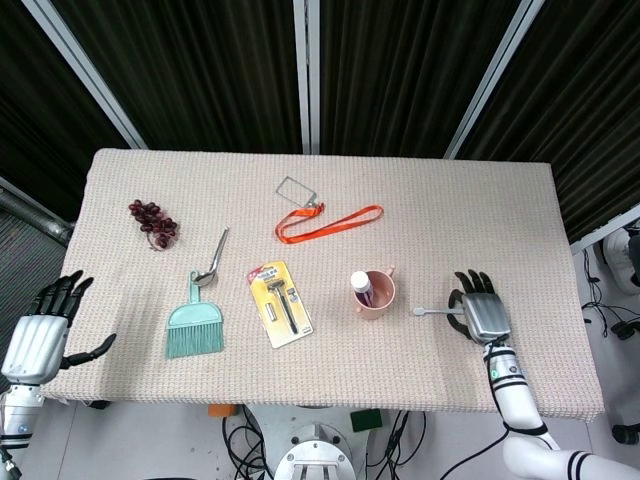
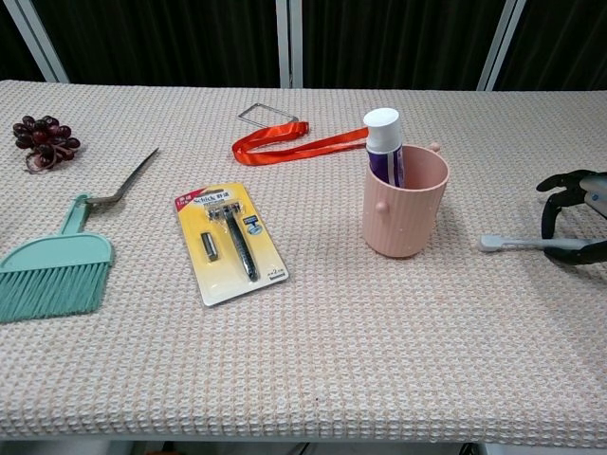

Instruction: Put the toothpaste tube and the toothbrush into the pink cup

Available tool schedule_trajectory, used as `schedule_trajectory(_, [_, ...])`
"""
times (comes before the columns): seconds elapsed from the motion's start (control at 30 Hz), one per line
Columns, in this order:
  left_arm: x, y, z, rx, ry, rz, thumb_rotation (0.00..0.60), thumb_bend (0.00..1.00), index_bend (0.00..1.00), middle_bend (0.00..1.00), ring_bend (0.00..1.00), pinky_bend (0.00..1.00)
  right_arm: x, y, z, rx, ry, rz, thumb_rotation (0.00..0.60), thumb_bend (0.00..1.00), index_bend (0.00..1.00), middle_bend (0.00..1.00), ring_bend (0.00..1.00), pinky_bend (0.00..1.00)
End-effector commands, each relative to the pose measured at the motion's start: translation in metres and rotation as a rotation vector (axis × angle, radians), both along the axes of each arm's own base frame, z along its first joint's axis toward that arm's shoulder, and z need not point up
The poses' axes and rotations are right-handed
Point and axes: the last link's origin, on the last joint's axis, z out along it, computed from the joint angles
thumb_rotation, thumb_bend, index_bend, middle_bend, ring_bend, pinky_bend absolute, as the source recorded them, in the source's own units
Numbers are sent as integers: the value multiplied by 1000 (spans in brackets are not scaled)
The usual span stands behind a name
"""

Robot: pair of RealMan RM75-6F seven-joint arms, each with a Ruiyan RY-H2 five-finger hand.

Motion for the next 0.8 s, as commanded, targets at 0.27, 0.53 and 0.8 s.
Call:
schedule_trajectory(0.27, [-1,0,1,0,0,0,231,168,74,33,43,130,0,-1,-1,-16,-11,-8,600,836,641,162,0,0])
schedule_trajectory(0.53, [-1,0,0,-1,-1,2,228,167,74,33,44,130,-1,1,17,-81,-64,11,600,887,687,190,0,0])
schedule_trajectory(0.8, [2,0,0,-4,-6,-6,229,168,74,33,44,130,9,5,49,-183,-184,67,600,900,725,218,0,0])
